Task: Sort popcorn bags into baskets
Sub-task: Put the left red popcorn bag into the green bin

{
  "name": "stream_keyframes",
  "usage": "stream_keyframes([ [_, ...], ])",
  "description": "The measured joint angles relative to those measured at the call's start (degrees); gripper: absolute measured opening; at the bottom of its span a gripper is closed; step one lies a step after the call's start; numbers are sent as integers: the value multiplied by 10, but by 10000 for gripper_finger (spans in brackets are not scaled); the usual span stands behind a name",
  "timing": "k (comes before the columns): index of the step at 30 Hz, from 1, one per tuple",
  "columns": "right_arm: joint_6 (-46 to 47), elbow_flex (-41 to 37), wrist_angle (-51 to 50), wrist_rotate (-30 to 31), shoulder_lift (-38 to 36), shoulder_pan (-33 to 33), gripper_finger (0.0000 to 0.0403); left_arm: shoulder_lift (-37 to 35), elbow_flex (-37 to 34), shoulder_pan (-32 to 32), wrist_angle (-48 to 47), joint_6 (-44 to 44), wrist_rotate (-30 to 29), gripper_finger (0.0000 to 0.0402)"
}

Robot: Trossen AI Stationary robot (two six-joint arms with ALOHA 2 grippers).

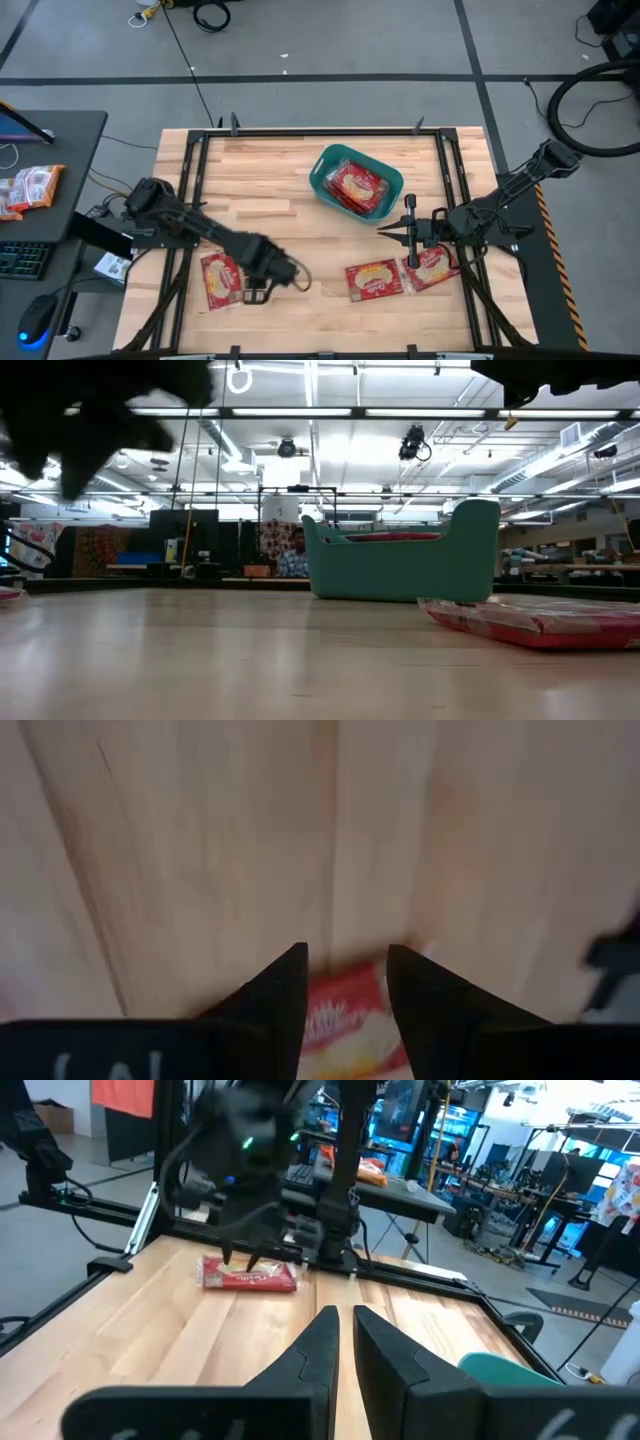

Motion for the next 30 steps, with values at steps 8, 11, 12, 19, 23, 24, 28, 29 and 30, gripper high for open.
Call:
stream_keyframes([
  [8, -4, 0, 6, 0, 0, 0, 41, 0, -131, -51, -11, -40, 73, 142],
  [11, -6, 0, 11, 0, 0, 0, 41, 0, -174, -57, -1, -44, 118, 141],
  [12, -7, 0, 12, 0, 0, 0, 41, 0, -187, -57, 6, -47, 129, 141],
  [19, -7, 0, 12, 0, 0, 0, 41, -3, -236, -53, 88, -52, 82, 141],
  [23, -9, 0, 12, 0, 0, 0, 41, -6, -232, -31, 143, -44, -40, 141],
  [24, -10, 0, 12, 0, 0, 0, 41, -8, -232, -23, 165, -39, -77, 141],
  [28, -11, 0, 13, 0, 0, 0, 41, -3, -234, 4, 293, 16, -251, 141],
  [29, -11, 0, 13, 0, 0, 0, 41, -1, -236, 11, 322, 35, -290, 141],
  [30, -11, 0, 13, 0, 0, 0, 41, 0, -237, 16, 347, 54, -325, 141],
])
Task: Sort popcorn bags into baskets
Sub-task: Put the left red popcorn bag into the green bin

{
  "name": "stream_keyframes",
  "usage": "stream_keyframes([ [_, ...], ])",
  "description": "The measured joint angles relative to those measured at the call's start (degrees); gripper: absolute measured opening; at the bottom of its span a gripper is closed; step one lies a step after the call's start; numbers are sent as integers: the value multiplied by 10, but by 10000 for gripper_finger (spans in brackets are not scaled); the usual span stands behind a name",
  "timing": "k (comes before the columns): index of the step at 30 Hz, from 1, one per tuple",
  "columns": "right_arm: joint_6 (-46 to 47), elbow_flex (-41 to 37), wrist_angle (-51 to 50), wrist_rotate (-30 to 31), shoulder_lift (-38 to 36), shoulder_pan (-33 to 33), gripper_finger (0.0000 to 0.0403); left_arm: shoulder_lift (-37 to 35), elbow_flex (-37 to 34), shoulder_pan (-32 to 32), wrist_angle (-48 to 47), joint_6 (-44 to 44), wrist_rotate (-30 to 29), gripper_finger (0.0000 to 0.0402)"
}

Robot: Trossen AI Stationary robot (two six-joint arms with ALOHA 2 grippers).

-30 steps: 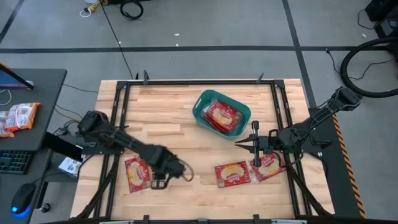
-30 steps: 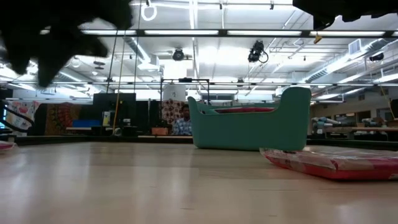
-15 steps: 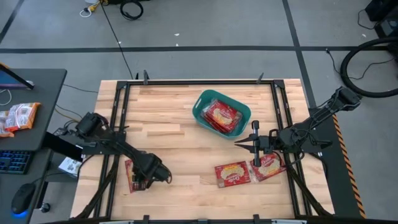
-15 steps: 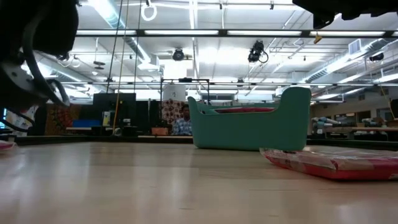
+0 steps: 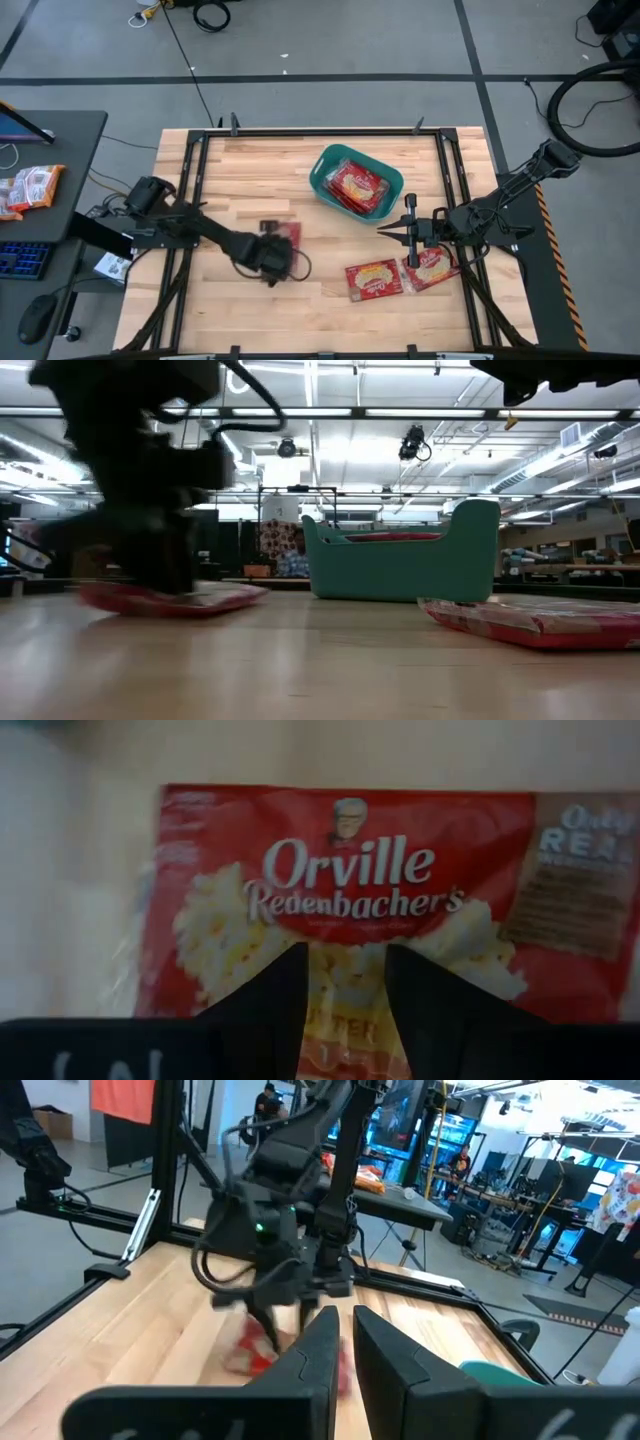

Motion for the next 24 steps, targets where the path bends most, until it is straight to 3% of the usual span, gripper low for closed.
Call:
stream_keyframes([
  [3, 0, 0, -1, 0, 0, 0, 41, 2, 6, 15, 29, 50, -49, 141],
  [11, 6, 0, -14, 0, 0, 0, 41, 1, 92, 23, -67, 139, -41, 141],
  [18, 20, 0, -14, -7, 0, 0, 41, 1, 86, -39, -104, 200, 34, 141],
  [24, 20, 0, -13, -9, 0, 0, 41, 1, 54, -102, -85, 249, -37, 142],
])
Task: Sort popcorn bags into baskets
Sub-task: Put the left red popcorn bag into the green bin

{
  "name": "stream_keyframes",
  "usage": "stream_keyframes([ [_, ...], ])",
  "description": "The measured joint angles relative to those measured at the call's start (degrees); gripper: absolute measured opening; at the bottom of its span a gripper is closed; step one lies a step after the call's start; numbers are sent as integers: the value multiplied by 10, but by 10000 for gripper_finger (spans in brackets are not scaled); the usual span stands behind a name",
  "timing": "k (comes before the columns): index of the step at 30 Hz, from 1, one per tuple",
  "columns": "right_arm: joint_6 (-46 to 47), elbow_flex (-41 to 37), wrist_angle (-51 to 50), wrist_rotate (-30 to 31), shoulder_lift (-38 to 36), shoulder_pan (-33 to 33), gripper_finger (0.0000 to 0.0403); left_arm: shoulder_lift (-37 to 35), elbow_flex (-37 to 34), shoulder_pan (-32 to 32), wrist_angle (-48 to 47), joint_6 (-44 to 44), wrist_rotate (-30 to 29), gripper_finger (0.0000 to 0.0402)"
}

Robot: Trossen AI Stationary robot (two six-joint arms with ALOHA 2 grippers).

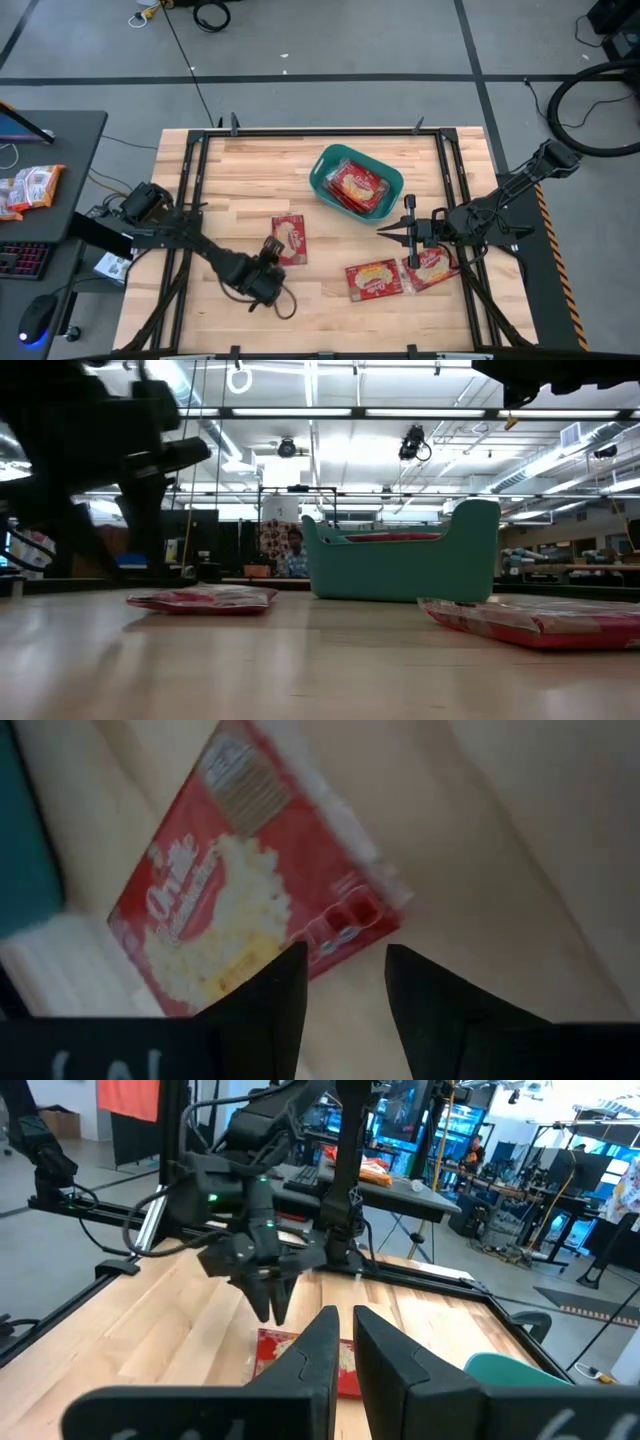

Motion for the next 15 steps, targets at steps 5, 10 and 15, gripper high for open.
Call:
stream_keyframes([
  [5, 0, 0, 4, 0, 0, 0, 41, 0, -36, -21, 60, 21, -6, 144],
  [10, 0, 0, 4, 0, 0, 0, 41, 3, -47, -21, 82, 21, -50, 167],
  [15, 0, 0, 4, 0, 0, 0, 41, 3, -49, -17, 88, 59, -61, 184],
])
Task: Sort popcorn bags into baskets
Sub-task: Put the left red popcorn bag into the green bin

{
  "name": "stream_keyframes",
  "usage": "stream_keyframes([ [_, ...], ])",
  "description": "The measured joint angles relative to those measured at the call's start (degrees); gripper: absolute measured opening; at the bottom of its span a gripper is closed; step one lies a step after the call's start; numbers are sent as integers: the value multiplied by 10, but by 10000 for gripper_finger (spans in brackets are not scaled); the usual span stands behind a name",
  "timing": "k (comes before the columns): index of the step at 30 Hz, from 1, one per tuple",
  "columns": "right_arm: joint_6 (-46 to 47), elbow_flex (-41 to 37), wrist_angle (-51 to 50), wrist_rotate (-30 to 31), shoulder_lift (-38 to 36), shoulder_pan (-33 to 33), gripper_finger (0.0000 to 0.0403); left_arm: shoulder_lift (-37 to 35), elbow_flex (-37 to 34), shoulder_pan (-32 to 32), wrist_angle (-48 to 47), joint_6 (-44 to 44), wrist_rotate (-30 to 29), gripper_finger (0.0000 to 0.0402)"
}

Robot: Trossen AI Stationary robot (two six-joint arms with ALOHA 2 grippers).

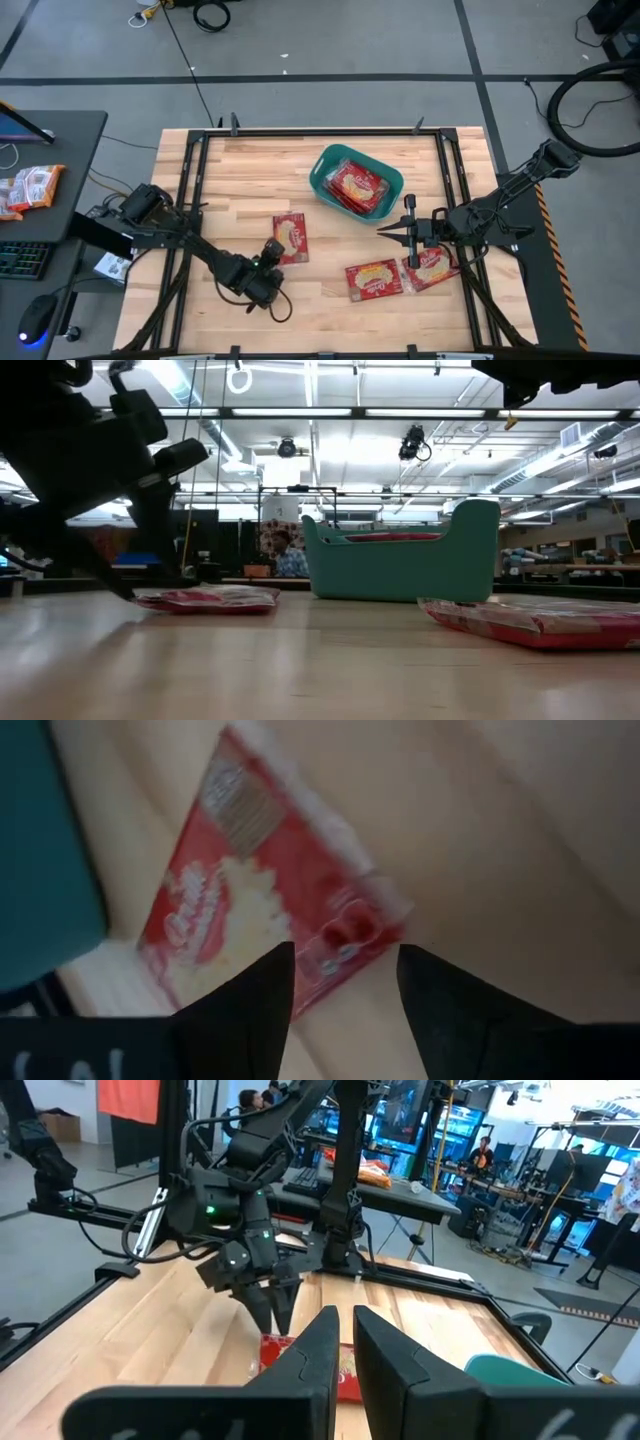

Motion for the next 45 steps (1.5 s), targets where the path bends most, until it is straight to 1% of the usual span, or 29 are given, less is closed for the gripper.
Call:
stream_keyframes([
  [2, 0, 0, 0, 0, 0, 0, 41, 0, -1, 3, 10, 16, 16, 184],
  [7, 0, 0, 0, 0, 0, 0, 41, 0, -20, 11, 61, 35, 24, 171],
  [13, 0, 0, 0, 0, 0, 0, 41, -1, -47, 19, 129, 58, 16, 148],
  [15, 0, 0, 0, -1, 0, 0, 41, -2, -53, 24, 135, 58, 22, 130],
  [17, 0, 0, 0, -1, 0, 0, 41, -2, -57, 25, 137, 55, 24, 103],
  [21, -3, 0, 0, -1, 0, 0, 41, -1, -58, 25, 143, 52, 30, 24],
  [22, -3, 0, 0, -1, 0, 0, 41, 0, -59, 26, 148, 48, 29, 13],
  [25, -4, 0, 0, -1, 0, 0, 41, 0, -53, 32, 155, 33, 13, 9],
  [30, -3, 0, 0, -1, 0, 0, 41, -15, 3, 63, 133, 1, -19, 4],
  [32, -3, 0, 0, -1, 0, 0, 41, -33, 36, 81, 101, -23, -31, 4],
  [34, -3, 0, 0, -1, 0, 0, 41, -54, 70, 103, 72, -46, -31, 3],
  [39, -5, 0, 2, -1, 0, 0, 41, -119, 142, 171, 8, -108, -8, 2],
  [41, -5, 0, 0, -1, 0, 0, 41, -140, 163, 200, 9, -120, 11, 2],
  [45, -5, 0, 1, -1, 0, 0, 41, -175, 198, 252, 28, -115, 61, 1],
])
